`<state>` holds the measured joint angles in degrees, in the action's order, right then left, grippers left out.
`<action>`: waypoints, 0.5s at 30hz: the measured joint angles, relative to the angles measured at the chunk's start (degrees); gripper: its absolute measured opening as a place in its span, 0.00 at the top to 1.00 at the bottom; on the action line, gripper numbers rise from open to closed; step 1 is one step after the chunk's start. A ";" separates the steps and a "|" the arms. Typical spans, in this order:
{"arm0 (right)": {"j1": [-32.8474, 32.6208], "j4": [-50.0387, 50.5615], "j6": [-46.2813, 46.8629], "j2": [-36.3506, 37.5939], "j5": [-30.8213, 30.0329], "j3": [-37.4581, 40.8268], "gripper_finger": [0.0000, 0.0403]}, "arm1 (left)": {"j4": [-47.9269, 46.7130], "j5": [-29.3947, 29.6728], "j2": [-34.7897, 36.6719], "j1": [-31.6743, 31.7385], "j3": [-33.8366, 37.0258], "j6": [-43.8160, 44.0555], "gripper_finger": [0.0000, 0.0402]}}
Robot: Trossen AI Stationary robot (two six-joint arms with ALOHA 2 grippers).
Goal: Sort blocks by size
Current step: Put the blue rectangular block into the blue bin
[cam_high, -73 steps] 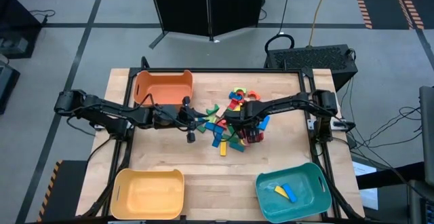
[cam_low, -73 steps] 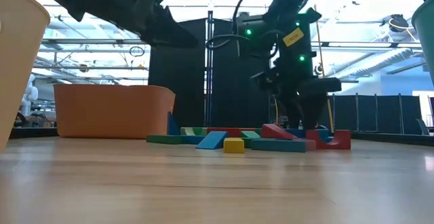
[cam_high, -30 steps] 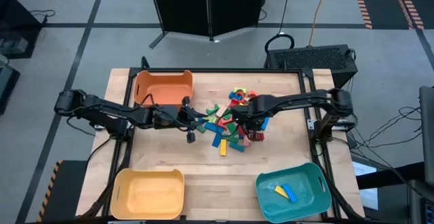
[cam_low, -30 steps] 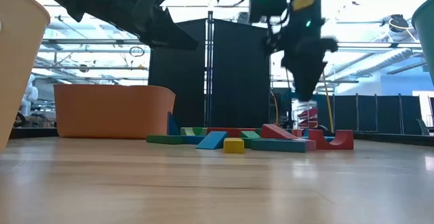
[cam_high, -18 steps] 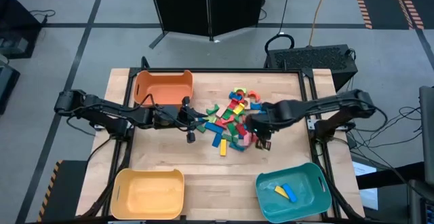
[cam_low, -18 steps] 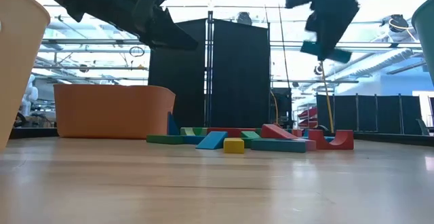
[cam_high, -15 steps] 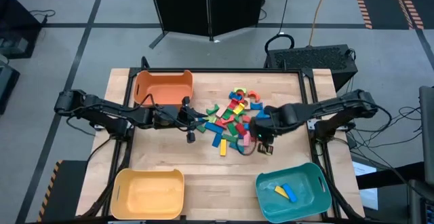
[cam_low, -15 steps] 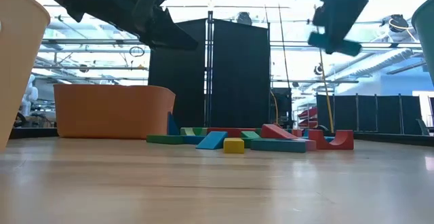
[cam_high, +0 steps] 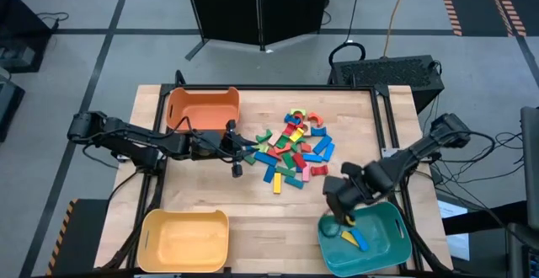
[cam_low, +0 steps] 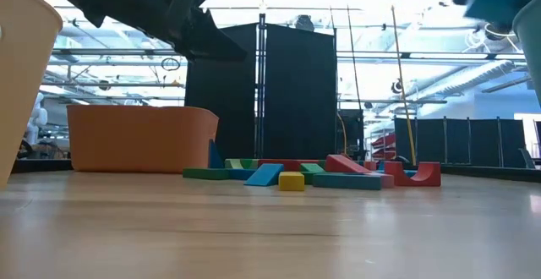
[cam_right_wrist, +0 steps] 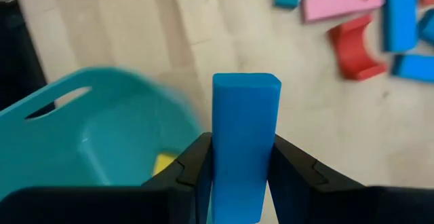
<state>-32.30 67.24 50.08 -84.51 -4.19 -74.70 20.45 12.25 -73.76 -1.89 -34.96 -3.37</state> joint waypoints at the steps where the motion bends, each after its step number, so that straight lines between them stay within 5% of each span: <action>1: -1.05 -0.32 1.52 0.00 0.00 0.00 0.75 | 0.08 0.00 0.01 0.00 0.00 0.01 0.80; 15: -11.58 -4.05 12.99 -4.18 -0.25 0.12 0.75 | 0.06 0.00 0.00 0.00 0.00 0.08 0.80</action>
<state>-43.88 63.19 63.06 -88.69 -4.44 -74.58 20.51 12.25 -73.76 -1.89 -34.96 -3.29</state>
